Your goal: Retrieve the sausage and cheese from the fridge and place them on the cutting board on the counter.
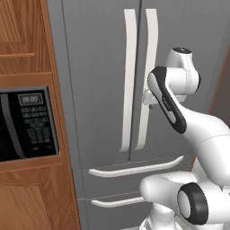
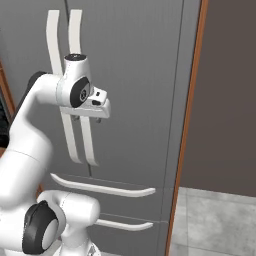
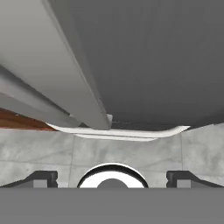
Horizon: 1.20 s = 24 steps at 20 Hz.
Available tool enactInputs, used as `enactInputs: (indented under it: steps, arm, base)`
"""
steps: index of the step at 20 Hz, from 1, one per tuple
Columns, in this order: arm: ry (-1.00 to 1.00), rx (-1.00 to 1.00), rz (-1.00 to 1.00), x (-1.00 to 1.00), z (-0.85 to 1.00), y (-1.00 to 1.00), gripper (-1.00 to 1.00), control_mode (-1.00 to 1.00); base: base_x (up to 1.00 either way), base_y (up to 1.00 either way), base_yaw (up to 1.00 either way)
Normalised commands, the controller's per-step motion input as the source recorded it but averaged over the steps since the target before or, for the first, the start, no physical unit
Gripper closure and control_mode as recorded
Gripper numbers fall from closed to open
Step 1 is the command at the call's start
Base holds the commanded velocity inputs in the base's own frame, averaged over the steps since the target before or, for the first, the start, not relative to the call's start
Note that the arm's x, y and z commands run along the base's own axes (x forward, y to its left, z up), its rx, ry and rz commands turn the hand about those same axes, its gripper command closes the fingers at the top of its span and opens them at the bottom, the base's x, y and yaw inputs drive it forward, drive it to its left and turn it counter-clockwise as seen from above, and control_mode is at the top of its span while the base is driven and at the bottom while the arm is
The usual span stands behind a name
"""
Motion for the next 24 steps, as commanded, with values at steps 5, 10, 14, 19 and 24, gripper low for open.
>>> enactInputs:
  steps: [5,10,14,19,24]
  arm:
    - [0.00,0.00,0.00,0.00,0.00,0.00,-1.00,1.00]
    - [0.00,0.00,0.00,0.00,0.00,0.00,-1.00,1.00]
    - [0.00,0.00,0.00,0.00,0.00,0.00,-1.00,1.00]
    - [0.00,0.00,0.00,0.00,0.00,0.00,-1.00,1.00]
    - [0.00,0.00,0.00,0.00,0.00,0.00,-1.00,1.00]
  base:
    - [-0.05,0.35,0.00]
    - [-0.43,0.28,-0.02]
    - [-0.35,0.15,-0.03]
    - [-0.13,0.07,-0.01]
    - [-0.43,0.03,0.00]
